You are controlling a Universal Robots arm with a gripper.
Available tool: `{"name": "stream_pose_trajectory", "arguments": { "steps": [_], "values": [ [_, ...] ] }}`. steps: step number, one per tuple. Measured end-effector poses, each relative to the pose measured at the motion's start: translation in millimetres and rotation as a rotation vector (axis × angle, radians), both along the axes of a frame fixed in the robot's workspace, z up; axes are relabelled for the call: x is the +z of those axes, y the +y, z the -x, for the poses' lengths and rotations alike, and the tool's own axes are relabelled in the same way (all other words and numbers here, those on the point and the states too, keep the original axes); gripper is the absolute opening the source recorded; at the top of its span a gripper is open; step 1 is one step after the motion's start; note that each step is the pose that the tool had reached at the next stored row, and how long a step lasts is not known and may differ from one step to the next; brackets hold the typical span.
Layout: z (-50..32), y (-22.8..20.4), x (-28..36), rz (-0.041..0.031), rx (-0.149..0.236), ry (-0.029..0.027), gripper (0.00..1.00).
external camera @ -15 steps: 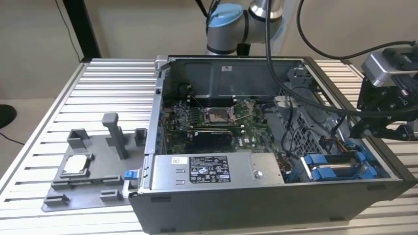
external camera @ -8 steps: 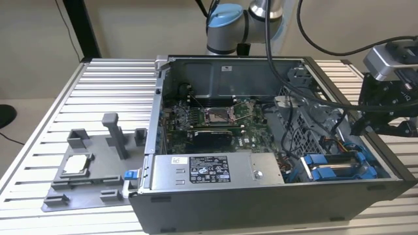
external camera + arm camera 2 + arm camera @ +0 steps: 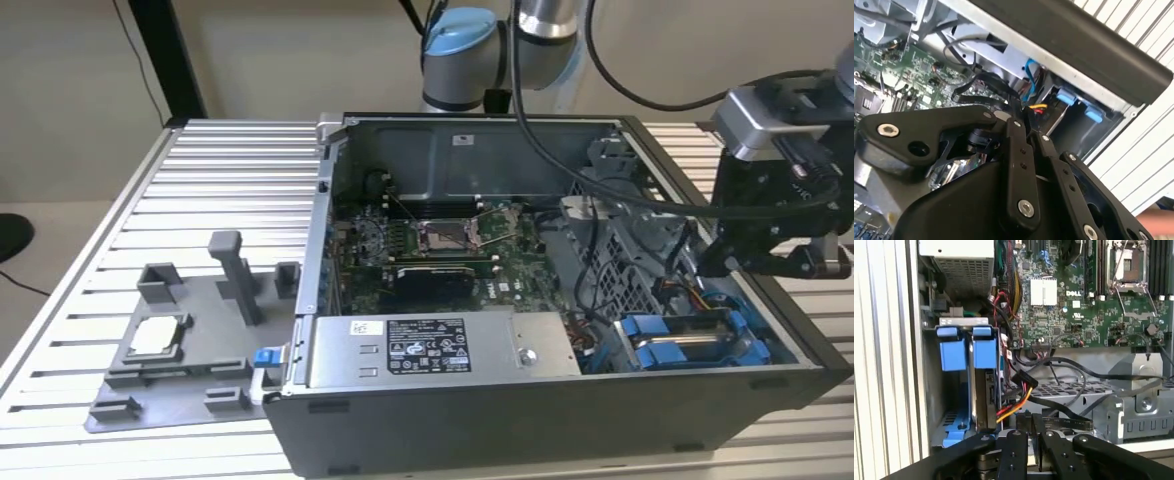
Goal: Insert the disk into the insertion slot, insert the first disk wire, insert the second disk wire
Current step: 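Insert the second disk wire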
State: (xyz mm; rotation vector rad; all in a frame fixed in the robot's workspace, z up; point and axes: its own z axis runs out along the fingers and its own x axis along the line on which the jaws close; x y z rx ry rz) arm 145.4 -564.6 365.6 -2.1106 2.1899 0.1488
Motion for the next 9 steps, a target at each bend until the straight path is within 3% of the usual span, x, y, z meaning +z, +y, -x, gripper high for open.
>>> {"name": "stream_pose_trajectory", "arguments": {
  "steps": [1,6,7,8,9],
  "values": [
    [1.9,0.0,0.0,0.014,0.0,0.0,0.0],
    [7.1,0.0,0.0,0.1052,0.001,0.0001,0.0],
    [8.3,0.0,0.0,0.1189,0.001,0.0001,0.0],
    [9.7,0.0,-0.4,0.1281,0.001,0.0001,0.0],
    [10.8,0.0,-1.3,0.1321,0.001,0.0001,0.0]
  ]
}}
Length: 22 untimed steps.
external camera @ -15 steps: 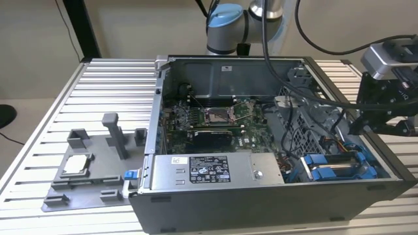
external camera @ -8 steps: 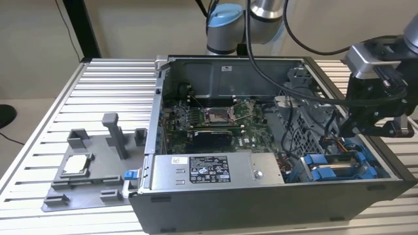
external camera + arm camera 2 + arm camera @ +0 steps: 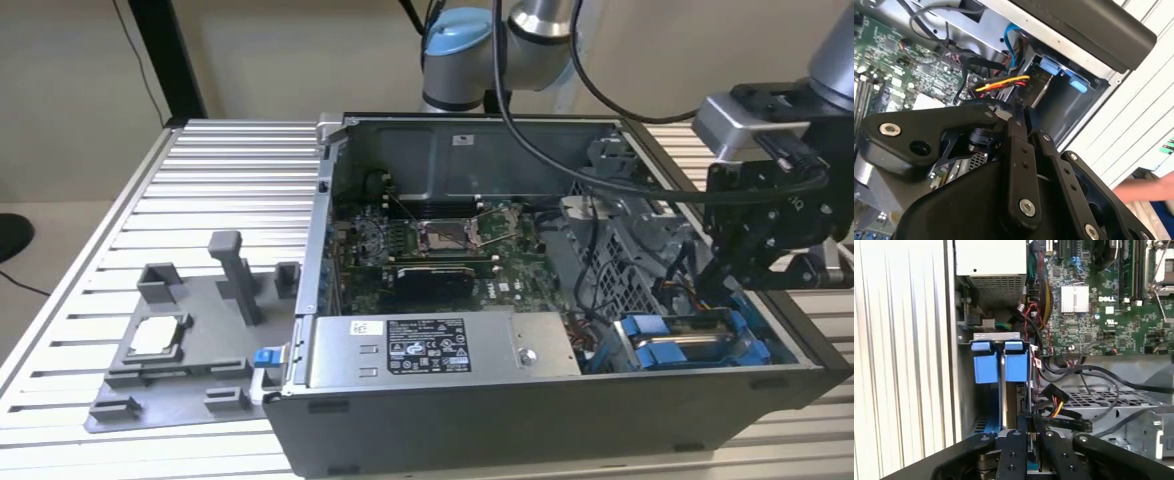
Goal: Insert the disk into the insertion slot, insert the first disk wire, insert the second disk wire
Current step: 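Insert the second disk wire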
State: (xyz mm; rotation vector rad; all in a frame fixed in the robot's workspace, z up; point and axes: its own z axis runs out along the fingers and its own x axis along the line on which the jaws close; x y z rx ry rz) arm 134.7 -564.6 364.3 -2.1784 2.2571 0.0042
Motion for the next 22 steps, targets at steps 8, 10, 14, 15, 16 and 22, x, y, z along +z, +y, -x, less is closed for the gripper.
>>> {"name": "stream_pose_trajectory", "arguments": {
  "steps": [8,10,14,15,16,22],
  "values": [
    [1.5,0.0,-7.7,0.001,0.0,0.0002,0.0],
    [1.5,0.0,-7.8,0.0008,0.0,0.0004,0.0],
    [1.5,-0.2,-9.2,-0.0005,0.0,-0.0033,0.0],
    [1.5,-0.4,-9.6,-0.001,0.0,-0.0036,0.0],
    [1.5,-0.6,-10.1,-0.0017,0.0,-0.0042,0.0],
    [1.5,-0.7,-13.3,-0.0041,0.0,-0.0072,0.0]
  ]
}}
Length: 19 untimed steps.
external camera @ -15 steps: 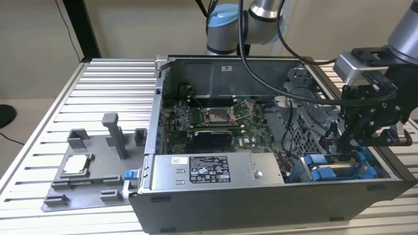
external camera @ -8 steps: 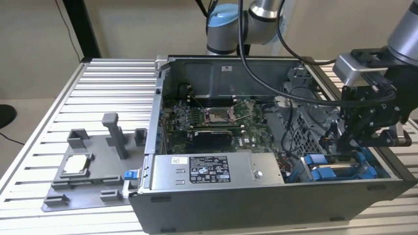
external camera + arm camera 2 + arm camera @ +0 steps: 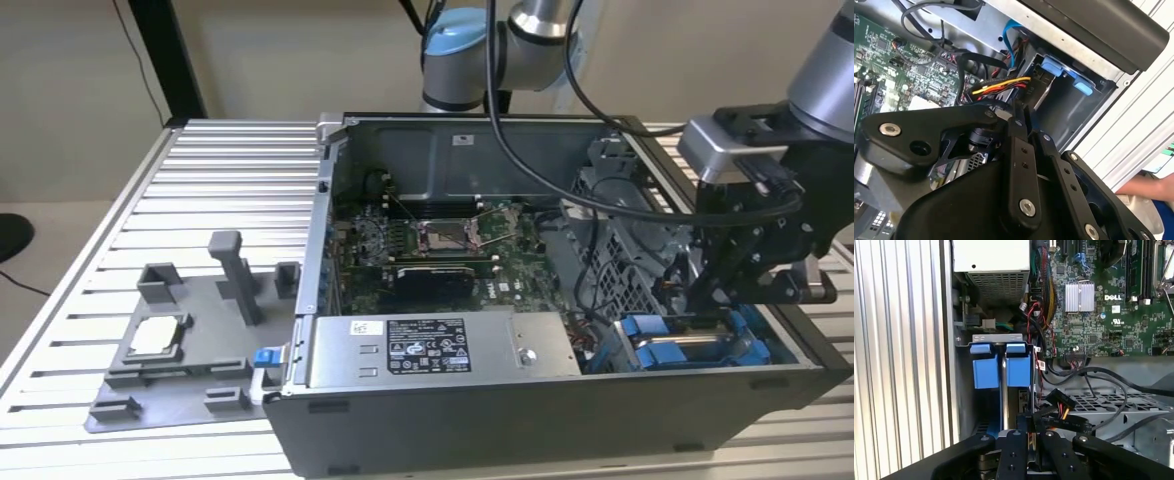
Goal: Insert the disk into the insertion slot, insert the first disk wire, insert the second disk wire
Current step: 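Insert the second disk wire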
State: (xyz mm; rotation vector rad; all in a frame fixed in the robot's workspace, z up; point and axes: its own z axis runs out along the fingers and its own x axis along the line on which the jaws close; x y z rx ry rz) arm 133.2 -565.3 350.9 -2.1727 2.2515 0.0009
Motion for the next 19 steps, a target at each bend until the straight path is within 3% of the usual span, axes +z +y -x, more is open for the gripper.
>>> {"name": "stream_pose_trajectory", "arguments": {
  "steps": [19],
  "values": [
    [0.1,-0.4,-9.5,-0.0005,0.0,-0.0029,0.0]
  ]
}}
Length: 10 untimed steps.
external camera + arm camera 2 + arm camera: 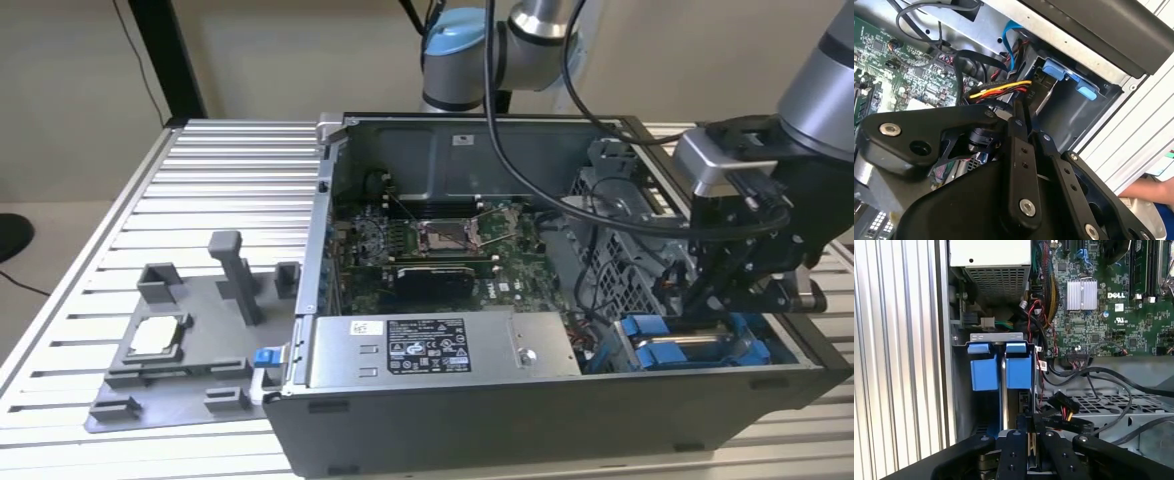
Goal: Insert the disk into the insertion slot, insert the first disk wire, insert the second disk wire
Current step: 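Insert the second disk wire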
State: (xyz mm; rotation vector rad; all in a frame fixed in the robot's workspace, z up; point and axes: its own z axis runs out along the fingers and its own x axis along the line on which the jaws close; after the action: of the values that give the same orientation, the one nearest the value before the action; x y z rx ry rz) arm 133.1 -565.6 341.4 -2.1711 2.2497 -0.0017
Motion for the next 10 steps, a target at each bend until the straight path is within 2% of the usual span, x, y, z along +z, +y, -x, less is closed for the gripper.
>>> {"name": "stream_pose_trajectory", "arguments": {
  "steps": [10],
  "values": [
    [0.1,0.0,-4.9,0.0003,0.0,-0.0014,0.0]
  ]
}}
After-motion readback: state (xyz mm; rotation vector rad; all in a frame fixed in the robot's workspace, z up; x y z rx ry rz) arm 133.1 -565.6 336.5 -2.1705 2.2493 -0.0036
